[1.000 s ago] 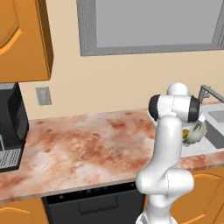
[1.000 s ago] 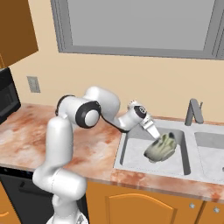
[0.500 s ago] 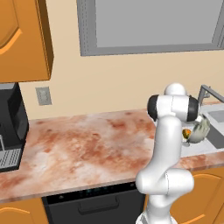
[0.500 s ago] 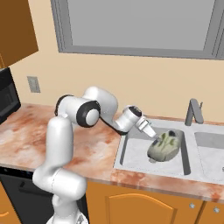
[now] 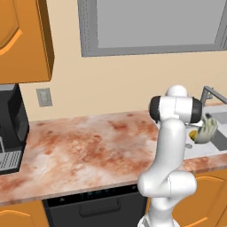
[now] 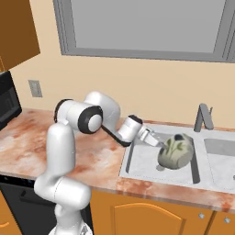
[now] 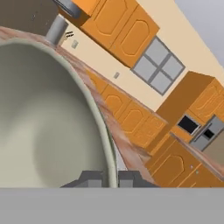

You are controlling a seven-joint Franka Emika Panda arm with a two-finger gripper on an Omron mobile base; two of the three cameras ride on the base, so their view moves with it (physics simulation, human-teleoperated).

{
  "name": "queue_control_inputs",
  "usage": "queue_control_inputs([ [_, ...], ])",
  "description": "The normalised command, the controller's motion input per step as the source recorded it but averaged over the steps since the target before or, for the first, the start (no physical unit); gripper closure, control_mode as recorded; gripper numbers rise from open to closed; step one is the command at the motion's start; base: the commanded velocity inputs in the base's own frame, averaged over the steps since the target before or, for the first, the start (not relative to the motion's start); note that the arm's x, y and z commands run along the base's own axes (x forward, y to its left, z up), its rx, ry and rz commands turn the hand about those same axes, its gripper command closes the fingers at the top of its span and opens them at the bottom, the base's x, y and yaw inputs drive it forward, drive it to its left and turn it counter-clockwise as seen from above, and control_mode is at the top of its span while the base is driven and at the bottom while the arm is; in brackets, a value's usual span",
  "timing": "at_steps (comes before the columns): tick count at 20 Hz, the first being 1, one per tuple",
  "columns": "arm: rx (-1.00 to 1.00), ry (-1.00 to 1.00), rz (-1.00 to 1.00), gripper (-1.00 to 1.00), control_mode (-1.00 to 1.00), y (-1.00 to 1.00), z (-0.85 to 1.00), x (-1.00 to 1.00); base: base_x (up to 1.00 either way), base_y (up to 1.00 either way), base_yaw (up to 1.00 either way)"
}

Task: Dump the orange and pear from the bowl so the bowl can be washed. Place the bowl in the sink after clearing the leftovers.

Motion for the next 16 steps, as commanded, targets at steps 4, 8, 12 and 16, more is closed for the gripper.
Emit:
queue_control_inputs([
  [4, -0.24, 0.01, 0.11, 1.00, -1.00, 0.44, 0.00, 0.00, 0.00, 0.00, 0.00],
  [8, 0.00, 0.00, 0.00, 1.00, -1.00, 0.03, 0.00, 0.00, 0.00, 0.00, 0.00],
  [12, -0.13, 0.00, 0.06, 1.00, -1.00, 0.32, 0.00, -0.07, 0.00, 0.00, 0.00],
  [16, 0.00, -0.01, 0.00, 1.00, -1.00, 0.00, 0.01, 0.00, 0.00, 0.00, 0.00],
])
